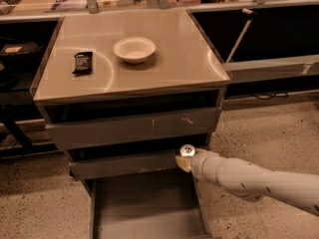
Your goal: Pick pepsi can from bottom drawer and place on counter
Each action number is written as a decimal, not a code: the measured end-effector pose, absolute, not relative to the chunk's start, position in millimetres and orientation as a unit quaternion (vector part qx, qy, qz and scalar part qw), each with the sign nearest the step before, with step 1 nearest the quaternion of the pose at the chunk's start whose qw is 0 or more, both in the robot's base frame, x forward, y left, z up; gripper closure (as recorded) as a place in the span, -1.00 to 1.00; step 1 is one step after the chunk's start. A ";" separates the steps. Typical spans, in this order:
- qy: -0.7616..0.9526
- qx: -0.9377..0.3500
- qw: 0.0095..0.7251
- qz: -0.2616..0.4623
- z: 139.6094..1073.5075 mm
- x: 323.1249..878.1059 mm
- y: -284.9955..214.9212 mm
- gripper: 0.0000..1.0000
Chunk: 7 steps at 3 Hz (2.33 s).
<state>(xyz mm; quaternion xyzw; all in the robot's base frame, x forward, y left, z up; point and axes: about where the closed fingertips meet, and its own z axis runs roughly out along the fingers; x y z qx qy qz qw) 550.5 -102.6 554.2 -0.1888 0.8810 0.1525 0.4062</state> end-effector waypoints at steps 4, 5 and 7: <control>0.862 -0.207 0.450 0.109 733.5 557.9 -145.9 1.00; 0.859 -0.220 0.448 0.110 754.2 560.2 -142.3 1.00; 0.841 -0.260 0.466 0.082 845.0 574.6 -137.1 1.00</control>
Offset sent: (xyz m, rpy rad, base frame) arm 0.0063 -0.0624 0.2014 -0.0879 -0.1072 -0.0653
